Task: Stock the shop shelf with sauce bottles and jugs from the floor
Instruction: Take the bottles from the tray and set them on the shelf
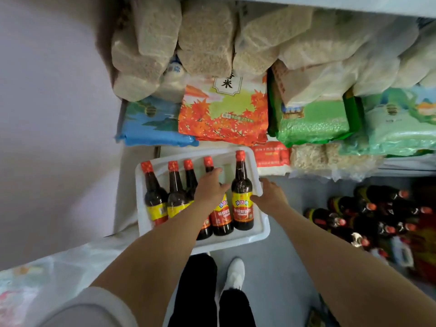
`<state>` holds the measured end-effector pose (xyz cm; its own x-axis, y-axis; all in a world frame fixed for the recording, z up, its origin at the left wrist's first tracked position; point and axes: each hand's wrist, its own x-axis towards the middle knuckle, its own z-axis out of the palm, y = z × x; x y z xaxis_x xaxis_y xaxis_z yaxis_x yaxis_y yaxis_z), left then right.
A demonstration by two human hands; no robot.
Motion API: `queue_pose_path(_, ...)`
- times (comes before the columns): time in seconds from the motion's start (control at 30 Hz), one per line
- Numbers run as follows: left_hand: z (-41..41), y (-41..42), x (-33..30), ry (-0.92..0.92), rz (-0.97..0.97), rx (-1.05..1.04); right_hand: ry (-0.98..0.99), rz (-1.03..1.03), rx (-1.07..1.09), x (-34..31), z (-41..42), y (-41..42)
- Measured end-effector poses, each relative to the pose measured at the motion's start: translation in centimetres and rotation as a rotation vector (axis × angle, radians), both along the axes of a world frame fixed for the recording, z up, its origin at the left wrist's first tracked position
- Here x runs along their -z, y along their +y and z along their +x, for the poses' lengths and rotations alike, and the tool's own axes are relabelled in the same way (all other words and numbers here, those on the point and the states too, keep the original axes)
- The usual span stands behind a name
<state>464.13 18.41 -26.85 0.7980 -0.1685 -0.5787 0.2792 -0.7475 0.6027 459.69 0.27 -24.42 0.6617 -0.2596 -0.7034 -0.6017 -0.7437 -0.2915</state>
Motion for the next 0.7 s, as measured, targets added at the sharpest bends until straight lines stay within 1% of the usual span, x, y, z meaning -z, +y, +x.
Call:
queue_pose_path(0.1, 0.8, -3.1, 3.0, 0.068, 0.002, 0.076, 0.080, 0.020, 0.078, 2.4, -1.5, -1.3)
queue_pose_path(0.17, 1.3, -5.1, 4.5, 0.120, -0.043, 0.050, 0.140, 0.040, 0.119, 3.7, -2.8, -1.9)
queue_pose_path(0.3, 2.0, -7.9, 7.1, 0.273, -0.109, -0.159, 0.201, 0.121, 0.216, 5.4, -5.1, -2.2)
queue_pose_path(0.43, 2.6, -9.0, 8.9, 0.370, -0.219, -0.414, 0.171, 0.178, 0.266, 6.1, -6.8, -2.4)
queue_pose_path(0.5, 2.8, -9.0, 9.2, 0.368, -0.252, -0.504, 0.157, 0.185, 0.266, 6.1, -7.3, -2.5)
queue_pose_path(0.57, 2.5, -9.0, 9.3, 0.311, -0.250, -0.544, 0.134, 0.187, 0.259, 5.9, -7.9, -3.1)
queue_pose_path(0.7, 0.5, -7.9, 7.9, 0.192, -0.257, -0.506, 0.088, 0.195, 0.197, 5.3, -8.9, -4.4)
